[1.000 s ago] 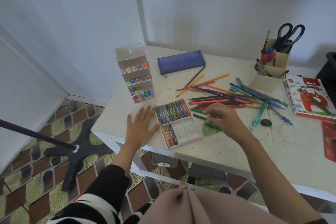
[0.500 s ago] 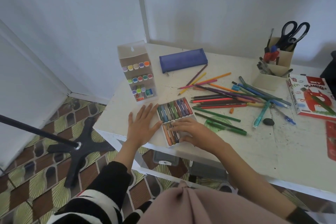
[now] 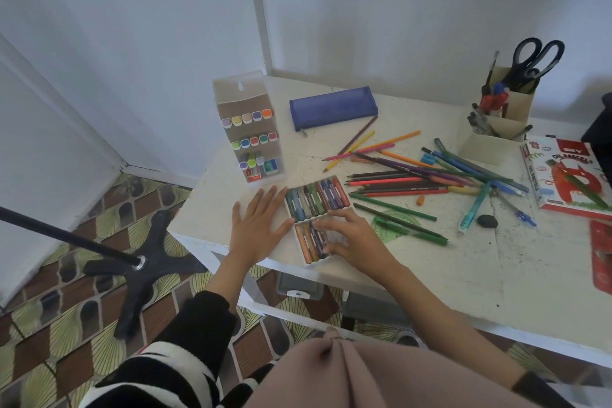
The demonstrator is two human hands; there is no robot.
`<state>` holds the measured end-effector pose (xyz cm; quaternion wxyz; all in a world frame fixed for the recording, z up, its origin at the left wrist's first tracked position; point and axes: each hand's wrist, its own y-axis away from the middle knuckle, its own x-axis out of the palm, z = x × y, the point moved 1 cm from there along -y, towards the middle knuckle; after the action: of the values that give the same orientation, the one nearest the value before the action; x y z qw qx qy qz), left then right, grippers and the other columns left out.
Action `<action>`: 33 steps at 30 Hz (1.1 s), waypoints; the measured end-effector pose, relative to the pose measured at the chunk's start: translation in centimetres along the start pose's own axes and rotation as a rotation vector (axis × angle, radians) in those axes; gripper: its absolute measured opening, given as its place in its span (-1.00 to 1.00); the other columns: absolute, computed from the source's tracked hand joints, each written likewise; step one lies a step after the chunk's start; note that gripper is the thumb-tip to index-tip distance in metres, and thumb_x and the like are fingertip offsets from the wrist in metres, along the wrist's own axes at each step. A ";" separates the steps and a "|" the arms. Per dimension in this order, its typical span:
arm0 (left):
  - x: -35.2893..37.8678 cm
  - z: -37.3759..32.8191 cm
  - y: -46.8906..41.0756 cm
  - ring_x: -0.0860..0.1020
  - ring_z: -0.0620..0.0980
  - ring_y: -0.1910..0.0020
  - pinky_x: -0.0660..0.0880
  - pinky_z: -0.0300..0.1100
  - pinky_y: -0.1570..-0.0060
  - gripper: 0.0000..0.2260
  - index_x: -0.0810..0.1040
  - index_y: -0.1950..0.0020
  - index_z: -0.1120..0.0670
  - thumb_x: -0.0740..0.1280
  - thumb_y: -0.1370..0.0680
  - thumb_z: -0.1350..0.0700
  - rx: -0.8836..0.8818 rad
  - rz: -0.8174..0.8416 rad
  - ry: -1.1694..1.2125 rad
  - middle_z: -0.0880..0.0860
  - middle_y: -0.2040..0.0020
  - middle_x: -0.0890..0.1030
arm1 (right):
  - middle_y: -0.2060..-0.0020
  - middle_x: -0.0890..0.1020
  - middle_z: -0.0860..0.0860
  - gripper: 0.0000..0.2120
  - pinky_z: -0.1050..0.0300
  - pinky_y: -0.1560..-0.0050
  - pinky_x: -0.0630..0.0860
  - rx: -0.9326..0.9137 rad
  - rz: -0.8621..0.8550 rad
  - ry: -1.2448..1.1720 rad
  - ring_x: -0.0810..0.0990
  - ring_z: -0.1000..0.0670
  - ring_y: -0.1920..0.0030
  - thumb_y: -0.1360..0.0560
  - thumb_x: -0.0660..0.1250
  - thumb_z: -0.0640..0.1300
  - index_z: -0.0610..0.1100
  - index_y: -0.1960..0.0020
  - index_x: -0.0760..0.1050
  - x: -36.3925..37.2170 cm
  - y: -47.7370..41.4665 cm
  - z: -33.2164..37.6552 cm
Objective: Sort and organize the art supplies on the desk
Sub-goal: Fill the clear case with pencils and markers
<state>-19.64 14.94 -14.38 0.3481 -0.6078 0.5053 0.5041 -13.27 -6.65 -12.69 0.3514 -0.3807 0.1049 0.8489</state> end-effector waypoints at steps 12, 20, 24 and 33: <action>-0.2 0.0 -0.1 -0.19 -0.09 -0.54 -0.24 0.19 -0.44 -0.22 -0.30 -0.45 -0.29 -0.43 -0.27 -0.54 0.005 0.011 0.008 -0.16 -0.56 -0.14 | -0.06 0.60 0.04 -0.73 0.12 -0.19 0.35 0.234 -0.294 -0.022 0.44 0.03 -0.12 -0.48 0.36 -0.18 -0.06 -0.17 0.56 -6.8 -0.5 -2.6; 0.1 -0.1 0.0 -0.18 -0.10 -0.54 -0.21 0.20 -0.46 -0.28 -0.32 -0.43 -0.30 -0.41 -0.31 -0.52 -0.027 0.015 -0.025 -0.17 -0.56 -0.12 | 0.05 0.61 -0.22 -0.83 -0.20 -0.05 0.49 0.716 -0.452 0.547 0.47 -0.28 -0.09 -0.50 0.33 -0.19 -0.21 -0.06 0.59 -14.5 2.8 -11.3; 0.3 -0.2 -0.2 -0.14 -0.09 -0.54 -0.19 0.20 -0.46 -0.20 -0.18 -0.52 -0.24 -0.38 -0.33 -0.53 -0.035 -0.006 -0.027 -0.16 -0.56 -0.07 | 0.03 0.59 -0.17 -0.82 -0.15 -0.02 0.46 0.705 -0.399 0.593 0.46 -0.23 -0.07 -0.47 0.39 -0.15 -0.16 -0.05 0.60 -15.4 2.4 -12.4; 0.4 -1.5 -0.4 -0.18 -0.10 -0.54 -0.24 0.23 -0.44 -0.19 -0.17 -0.52 -0.25 -0.32 -0.32 -0.54 -0.137 -0.011 0.029 -0.16 -0.56 -0.07 | 0.00 0.57 -0.09 -0.87 -0.06 -0.06 0.32 0.493 -0.349 0.555 0.44 -0.16 -0.10 -0.47 0.37 -0.18 -0.13 -0.02 0.57 -15.7 2.5 -13.9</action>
<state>-18.91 13.53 -14.43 0.3008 -0.6402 0.4713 0.5268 0.24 -22.79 -11.22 0.5292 -0.5119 0.3298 0.5908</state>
